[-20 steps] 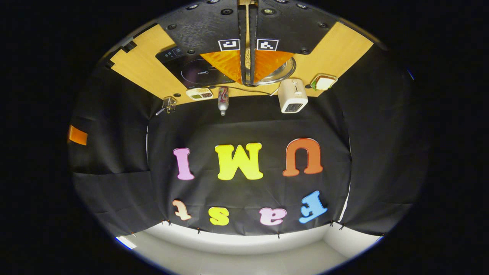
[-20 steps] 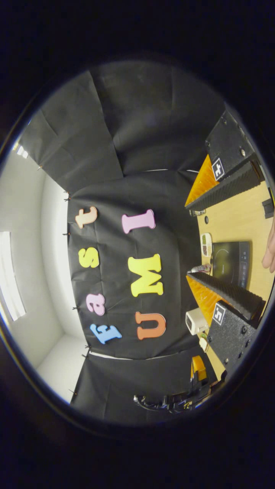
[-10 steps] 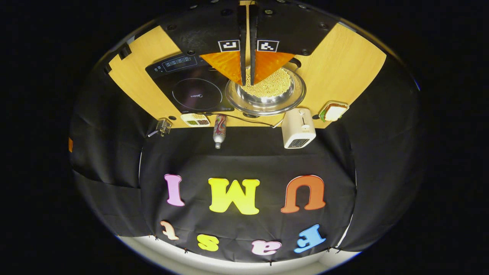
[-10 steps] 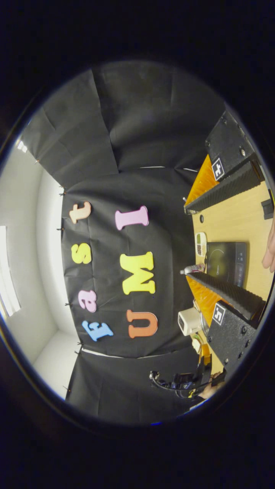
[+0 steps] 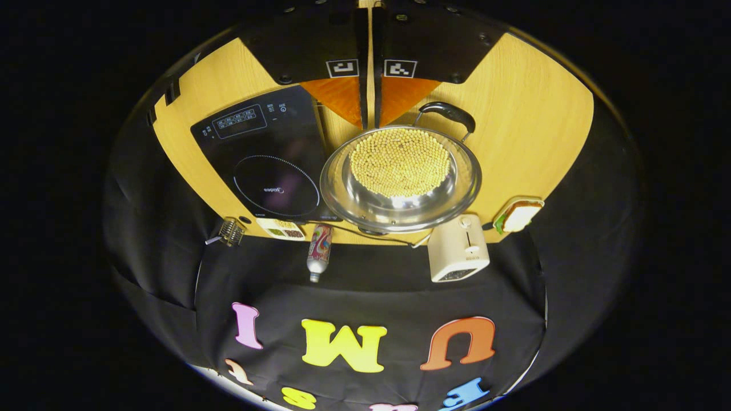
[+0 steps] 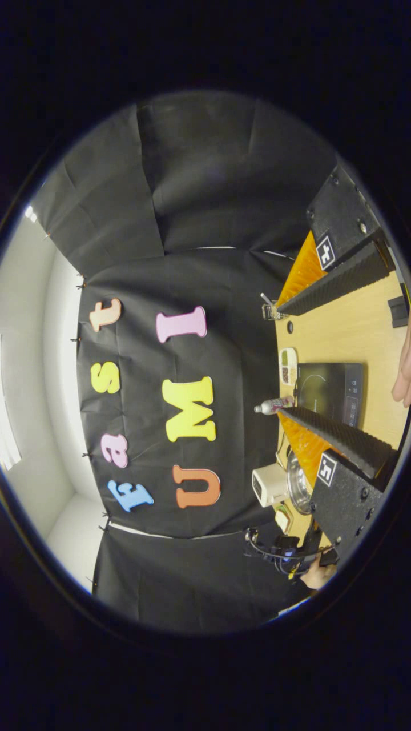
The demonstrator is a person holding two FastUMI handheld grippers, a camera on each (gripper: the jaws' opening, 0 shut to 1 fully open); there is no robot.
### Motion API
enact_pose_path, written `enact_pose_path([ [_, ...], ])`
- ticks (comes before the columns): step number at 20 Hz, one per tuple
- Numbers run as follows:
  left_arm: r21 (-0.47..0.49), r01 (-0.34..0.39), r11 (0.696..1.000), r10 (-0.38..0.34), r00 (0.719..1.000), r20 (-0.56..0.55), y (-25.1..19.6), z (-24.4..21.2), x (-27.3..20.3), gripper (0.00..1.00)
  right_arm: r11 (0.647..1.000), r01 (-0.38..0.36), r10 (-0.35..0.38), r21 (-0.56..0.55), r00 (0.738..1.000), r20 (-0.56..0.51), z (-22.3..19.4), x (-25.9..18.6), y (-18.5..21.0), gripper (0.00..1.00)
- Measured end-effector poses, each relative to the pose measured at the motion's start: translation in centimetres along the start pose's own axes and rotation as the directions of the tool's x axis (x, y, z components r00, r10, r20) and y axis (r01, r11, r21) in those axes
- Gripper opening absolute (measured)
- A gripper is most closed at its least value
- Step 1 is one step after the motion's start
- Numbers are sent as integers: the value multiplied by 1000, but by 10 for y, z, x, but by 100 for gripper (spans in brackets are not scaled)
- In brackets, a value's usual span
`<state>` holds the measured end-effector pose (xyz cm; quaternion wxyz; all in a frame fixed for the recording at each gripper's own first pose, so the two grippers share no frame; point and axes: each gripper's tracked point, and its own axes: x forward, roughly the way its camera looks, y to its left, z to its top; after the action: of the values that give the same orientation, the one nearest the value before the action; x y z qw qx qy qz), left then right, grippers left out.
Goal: First push the handle of the pot to place it horizontally, then grasp the pot with both hands and set it on the induction cooktop.
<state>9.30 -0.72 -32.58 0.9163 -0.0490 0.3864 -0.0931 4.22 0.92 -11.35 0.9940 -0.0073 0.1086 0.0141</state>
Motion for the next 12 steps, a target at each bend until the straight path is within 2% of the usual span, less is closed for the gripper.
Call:
enact_pose_path([
  [1, -7, 7, 1000, -7, 1000, -21, 2, -4, 5, 2, 1000, -1, 1, -1, 1000, -5, -3, 2, -1, 96],
  [7, -40, -6, 999, 2, 995, -99, 16, -19, 25, 1, 999, 31, -31, -17, 1000, 3, -9, 12, -6, 96],
  [8, -53, -7, 999, 1, 995, -103, 20, -22, 28, 0, 999, 30, -31, -13, 1000, -1, -11, 13, -6, 100],
  [11, -82, -39, 996, 30, 994, -109, 35, -29, 34, 0, 1000, 25, -25, -2, 1000, -14, -17, 18, -5, 96],
  [12, -91, -29, 995, 19, 994, -108, 34, -29, 34, 0, 1000, 27, -27, -4, 1000, -15, -19, 20, -6, 100],
])
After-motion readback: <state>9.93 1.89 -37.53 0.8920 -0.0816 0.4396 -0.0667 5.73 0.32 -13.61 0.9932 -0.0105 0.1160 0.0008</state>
